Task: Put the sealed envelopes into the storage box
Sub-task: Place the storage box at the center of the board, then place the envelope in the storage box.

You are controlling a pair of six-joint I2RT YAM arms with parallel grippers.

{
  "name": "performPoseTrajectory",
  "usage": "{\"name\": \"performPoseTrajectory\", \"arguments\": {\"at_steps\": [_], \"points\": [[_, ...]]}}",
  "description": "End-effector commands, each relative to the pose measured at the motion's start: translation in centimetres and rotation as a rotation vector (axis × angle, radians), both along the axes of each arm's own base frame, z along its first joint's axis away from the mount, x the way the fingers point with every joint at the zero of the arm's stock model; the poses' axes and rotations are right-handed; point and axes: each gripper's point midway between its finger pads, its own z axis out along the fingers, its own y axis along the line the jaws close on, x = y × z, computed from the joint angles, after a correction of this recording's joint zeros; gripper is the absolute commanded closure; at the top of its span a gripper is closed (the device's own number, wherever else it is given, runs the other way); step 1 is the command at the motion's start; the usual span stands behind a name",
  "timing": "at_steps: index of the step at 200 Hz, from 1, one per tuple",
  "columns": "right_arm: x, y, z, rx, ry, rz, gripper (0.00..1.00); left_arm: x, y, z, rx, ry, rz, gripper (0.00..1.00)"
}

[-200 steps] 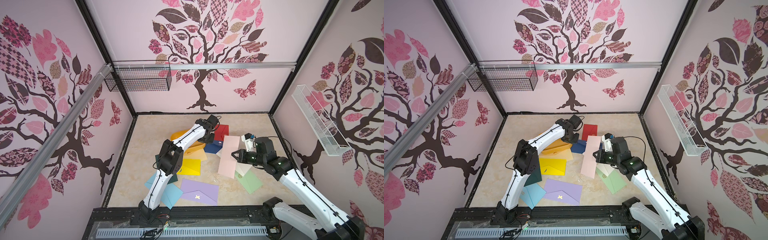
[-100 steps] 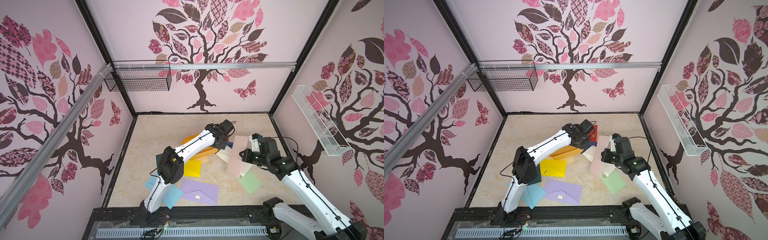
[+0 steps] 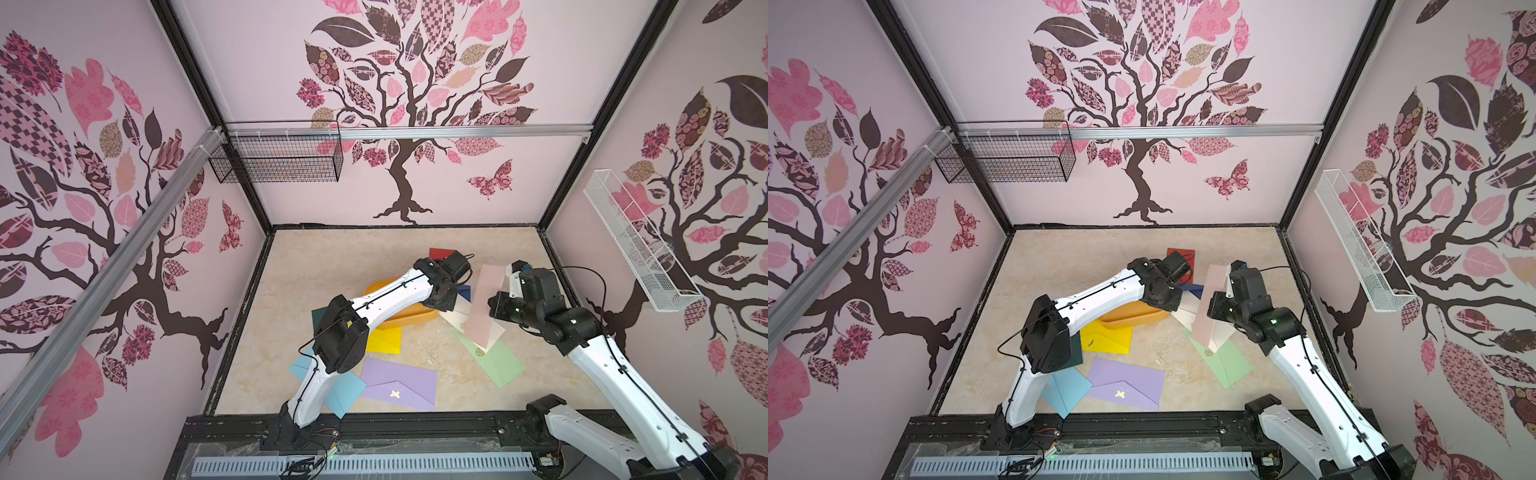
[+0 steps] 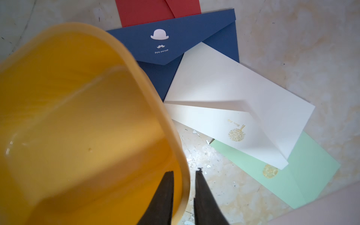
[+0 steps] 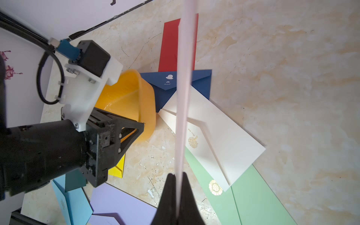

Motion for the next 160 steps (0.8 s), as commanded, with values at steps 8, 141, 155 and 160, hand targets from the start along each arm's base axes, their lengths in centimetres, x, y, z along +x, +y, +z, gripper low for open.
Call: {"name": "performPoseTrajectory", "arguments": {"at_steps": [8,141,155,160], "points": [[0.5,-0.9,1.3,-0.033,-0.032,-0.023,1.0,-0.3,-0.4,2.0,-0.06,-0.028,-0.008,0.57],[5.3,10.1,9.0,-0.194,-0.151,0.62,1.0,0.4,19.7,12.4,-0.407,-0.228,0.44,0.45],[5.5,12.0,8.5,-0.276,-0.171,0.754,1.0,-0.2,22.8,11.0,-0.46,-0.2,0.527,0.45],[5.6,12.6,8.1,-0.305,-0.173,0.8,1.0,-0.4,23.6,10.5,-0.48,-0.188,0.551,0.45]]}}
